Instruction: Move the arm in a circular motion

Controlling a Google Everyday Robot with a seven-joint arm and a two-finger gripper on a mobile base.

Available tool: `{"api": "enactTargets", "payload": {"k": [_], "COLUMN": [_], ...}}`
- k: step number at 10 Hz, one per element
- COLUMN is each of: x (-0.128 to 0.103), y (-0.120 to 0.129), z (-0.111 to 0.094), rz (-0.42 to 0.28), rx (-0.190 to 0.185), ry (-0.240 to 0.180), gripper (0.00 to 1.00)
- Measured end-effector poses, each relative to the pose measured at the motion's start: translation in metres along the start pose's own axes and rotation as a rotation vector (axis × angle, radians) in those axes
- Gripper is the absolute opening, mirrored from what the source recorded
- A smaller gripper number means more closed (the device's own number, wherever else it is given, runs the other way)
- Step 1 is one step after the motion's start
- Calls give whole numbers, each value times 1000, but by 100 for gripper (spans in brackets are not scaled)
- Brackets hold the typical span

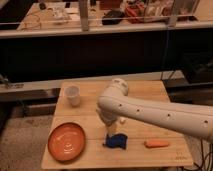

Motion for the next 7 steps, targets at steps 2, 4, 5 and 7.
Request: {"api": "enactTargets", "payload": {"k": [2, 4, 5, 7], "x": [-10, -4, 5, 14], "y": [-26, -47, -59, -76], "z": [2, 6, 11, 19], "rz": [-29, -42, -36, -22], "rx": [33, 54, 61, 69], "ry": [-12, -6, 6, 13], "gripper": [80, 80, 80, 80]}}
